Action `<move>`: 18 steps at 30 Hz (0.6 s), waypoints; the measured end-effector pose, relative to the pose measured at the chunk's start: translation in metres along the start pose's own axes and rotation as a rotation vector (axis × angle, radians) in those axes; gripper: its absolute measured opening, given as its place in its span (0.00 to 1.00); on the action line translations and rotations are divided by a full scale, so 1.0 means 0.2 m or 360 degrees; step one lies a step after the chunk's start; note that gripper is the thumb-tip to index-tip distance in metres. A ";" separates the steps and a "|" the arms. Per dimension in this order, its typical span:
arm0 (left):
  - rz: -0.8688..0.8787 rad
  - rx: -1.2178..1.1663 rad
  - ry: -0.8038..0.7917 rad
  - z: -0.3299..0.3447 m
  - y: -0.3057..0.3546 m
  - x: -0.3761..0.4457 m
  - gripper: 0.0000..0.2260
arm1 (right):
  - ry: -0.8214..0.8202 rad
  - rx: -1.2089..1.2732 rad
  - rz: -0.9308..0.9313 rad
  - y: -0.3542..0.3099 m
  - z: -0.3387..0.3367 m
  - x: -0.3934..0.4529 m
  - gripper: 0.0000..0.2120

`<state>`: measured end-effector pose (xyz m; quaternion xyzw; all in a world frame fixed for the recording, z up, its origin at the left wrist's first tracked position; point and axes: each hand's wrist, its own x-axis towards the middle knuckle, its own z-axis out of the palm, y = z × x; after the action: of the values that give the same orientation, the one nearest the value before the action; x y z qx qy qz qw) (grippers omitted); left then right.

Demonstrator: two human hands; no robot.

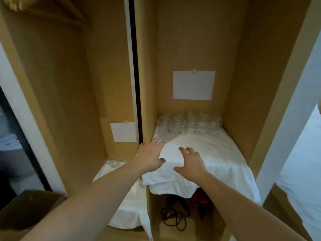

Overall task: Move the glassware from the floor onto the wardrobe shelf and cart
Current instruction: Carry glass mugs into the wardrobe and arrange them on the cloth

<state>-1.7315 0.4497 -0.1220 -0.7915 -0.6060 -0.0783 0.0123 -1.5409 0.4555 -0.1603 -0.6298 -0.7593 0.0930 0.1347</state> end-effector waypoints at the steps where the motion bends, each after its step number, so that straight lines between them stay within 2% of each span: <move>1: -0.0015 0.0010 0.0004 -0.02 -0.04 -0.03 0.32 | -0.0010 0.0012 -0.0012 -0.04 0.02 0.00 0.41; 10: -0.0123 -0.0024 0.0052 -0.08 -0.49 -0.16 0.31 | -0.0010 0.0058 -0.0098 -0.48 0.18 0.11 0.39; 18: -0.0135 0.0007 -0.0033 -0.04 -1.21 -0.23 0.33 | -0.0054 0.0175 -0.0024 -1.04 0.48 0.34 0.35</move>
<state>-1.9756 0.4692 -0.1390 -0.7658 -0.6394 -0.0693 0.0044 -1.7771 0.4846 -0.1809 -0.6140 -0.7600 0.1442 0.1571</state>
